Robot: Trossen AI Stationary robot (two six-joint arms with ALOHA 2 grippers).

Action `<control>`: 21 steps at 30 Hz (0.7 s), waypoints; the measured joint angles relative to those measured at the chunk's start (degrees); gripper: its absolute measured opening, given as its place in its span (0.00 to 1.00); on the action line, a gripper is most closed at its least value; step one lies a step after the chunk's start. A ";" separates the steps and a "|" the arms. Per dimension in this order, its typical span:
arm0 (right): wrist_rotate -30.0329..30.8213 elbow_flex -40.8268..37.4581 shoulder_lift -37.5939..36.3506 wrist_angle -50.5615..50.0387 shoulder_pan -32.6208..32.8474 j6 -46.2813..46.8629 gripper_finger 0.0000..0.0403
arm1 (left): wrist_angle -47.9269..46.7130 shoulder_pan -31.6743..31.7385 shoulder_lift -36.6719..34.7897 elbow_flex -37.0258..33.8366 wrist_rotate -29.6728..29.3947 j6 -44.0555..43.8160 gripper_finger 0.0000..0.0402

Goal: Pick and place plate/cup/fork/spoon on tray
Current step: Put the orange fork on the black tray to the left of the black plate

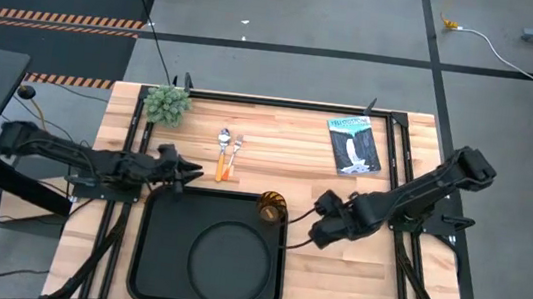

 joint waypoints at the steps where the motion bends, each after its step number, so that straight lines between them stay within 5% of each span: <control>1: 1.94 -0.83 -1.28 0.13 -0.20 -0.96 0.01 | 0.65 0.00 0.94 0.00 0.01 -0.93 0.27; 13: 28.25 -8.27 -14.82 7.00 -7.66 -17.19 0.01 | 5.23 0.00 13.76 4.30 -3.59 -6.83 0.27; 21: 28.47 -12.27 -19.75 25.56 -14.32 -39.55 0.01 | 5.06 1.72 26.27 11.95 -5.69 -6.35 0.27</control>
